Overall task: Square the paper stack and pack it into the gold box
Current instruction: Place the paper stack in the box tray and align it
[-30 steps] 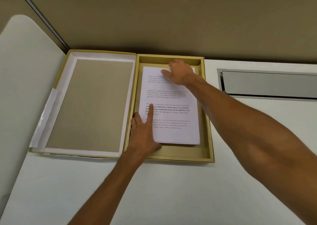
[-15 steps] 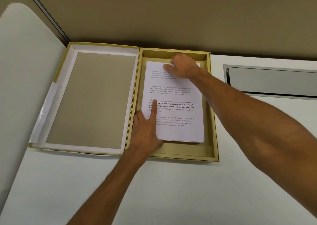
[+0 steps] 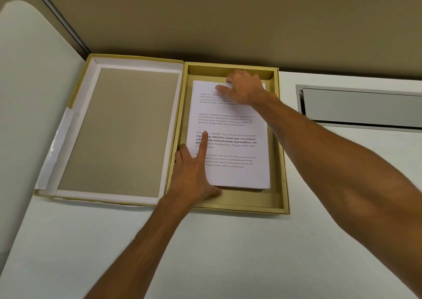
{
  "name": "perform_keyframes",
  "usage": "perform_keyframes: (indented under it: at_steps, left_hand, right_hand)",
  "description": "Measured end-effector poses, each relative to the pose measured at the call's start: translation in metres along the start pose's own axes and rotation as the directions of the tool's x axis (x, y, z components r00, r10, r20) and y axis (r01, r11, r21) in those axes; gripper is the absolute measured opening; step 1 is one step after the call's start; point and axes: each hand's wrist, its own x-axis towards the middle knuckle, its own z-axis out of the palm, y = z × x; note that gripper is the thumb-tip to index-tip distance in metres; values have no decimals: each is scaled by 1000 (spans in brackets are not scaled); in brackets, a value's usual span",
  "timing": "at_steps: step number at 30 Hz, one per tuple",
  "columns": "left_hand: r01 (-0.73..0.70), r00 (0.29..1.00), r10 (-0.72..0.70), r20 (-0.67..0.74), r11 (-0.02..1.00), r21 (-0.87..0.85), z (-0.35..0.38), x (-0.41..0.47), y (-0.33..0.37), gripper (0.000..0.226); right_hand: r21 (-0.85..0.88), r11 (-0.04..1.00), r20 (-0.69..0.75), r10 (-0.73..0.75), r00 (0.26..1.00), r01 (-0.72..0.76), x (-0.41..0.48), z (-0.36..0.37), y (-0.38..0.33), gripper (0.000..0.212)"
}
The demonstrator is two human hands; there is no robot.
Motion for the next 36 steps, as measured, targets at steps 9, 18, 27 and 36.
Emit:
perform_keyframes:
  at_steps: [9, 18, 27, 36]
  left_hand:
    - [73, 989, -122, -81, 889, -452, -31, 24, 11, 105]
    - [183, 976, -217, 1, 823, -538, -41, 46, 17, 92]
    - [243, 959, -283, 25, 772, -587, -45, 39, 30, 99]
    - [214, 968, -250, 10, 805, -553, -41, 35, 24, 95]
  right_hand:
    - [570, 755, -160, 491, 857, -326, -115, -5, 13, 35]
    - [752, 502, 134, 516, 846, -426, -166, 32, -3, 47]
    - [799, 386, 216, 533, 818, -462, -167, 31, -7, 38]
    - [766, 434, 180, 564, 806, -475, -166, 31, -14, 53]
